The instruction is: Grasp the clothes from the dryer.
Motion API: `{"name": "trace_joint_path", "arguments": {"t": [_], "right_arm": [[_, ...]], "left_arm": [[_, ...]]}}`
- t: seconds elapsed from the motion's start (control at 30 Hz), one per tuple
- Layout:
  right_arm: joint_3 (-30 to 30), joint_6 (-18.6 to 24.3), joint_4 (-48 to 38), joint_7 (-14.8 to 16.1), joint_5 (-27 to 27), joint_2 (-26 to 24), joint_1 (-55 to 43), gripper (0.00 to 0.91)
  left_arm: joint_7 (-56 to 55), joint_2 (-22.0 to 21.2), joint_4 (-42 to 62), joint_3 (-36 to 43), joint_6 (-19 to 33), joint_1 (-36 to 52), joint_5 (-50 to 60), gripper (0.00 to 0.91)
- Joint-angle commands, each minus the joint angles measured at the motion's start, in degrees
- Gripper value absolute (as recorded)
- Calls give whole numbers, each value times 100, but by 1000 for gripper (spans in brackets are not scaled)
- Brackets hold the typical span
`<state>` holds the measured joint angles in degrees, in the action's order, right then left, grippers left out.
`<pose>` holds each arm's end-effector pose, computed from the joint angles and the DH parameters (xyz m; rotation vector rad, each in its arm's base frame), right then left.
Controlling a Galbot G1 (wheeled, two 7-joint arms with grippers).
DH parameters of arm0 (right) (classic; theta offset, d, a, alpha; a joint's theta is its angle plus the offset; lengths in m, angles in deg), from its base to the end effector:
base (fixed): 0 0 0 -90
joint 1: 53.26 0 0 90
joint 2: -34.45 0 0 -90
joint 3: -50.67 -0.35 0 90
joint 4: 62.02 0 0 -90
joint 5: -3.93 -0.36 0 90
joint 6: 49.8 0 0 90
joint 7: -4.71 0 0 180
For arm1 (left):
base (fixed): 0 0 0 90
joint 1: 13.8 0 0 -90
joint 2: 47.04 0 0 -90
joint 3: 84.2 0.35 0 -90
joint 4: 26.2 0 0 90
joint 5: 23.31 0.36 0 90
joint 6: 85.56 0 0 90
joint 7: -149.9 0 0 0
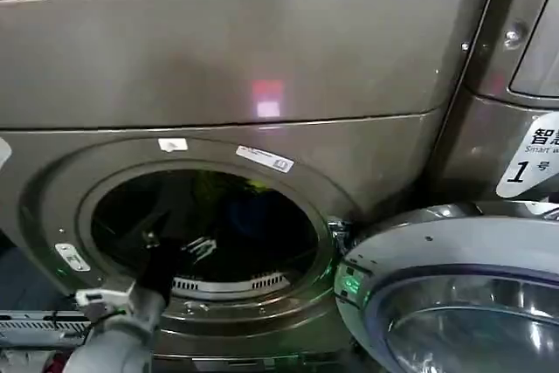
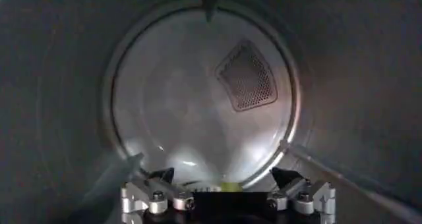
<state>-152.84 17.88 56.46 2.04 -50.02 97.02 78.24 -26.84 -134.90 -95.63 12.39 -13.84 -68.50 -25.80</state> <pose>-0.1108 -0.3397 0.0652 1.4365 2.1898 -0.4362 0.5492 -0.0209 -0.1963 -0.2126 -3.0654 -0.0854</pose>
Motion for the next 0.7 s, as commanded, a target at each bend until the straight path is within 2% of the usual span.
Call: {"name": "trace_joint_path", "arguments": {"t": [0.03,0.33,0.43,0.57,0.7], "right_arm": [[11,30,-26,-9,-2,-14,-12,907],[208,63,64,13,7,-15,-141,907],[219,67,49,10,10,-42,-147,907],[252,69,77,26,8,-58,-178,907],[292,71,43,33,26,-47,-196,907]], "left_arm": [[435,-70,2661,49,393,1523,187,907],[1853,176,3842,1117,437,2205,435,907],[2674,405,3924,1850,902,2249,465,907],[3344,382,4689,2379,1337,2581,1115,907],[4034,383,5016,2794,1842,2721,1445,907]]}}
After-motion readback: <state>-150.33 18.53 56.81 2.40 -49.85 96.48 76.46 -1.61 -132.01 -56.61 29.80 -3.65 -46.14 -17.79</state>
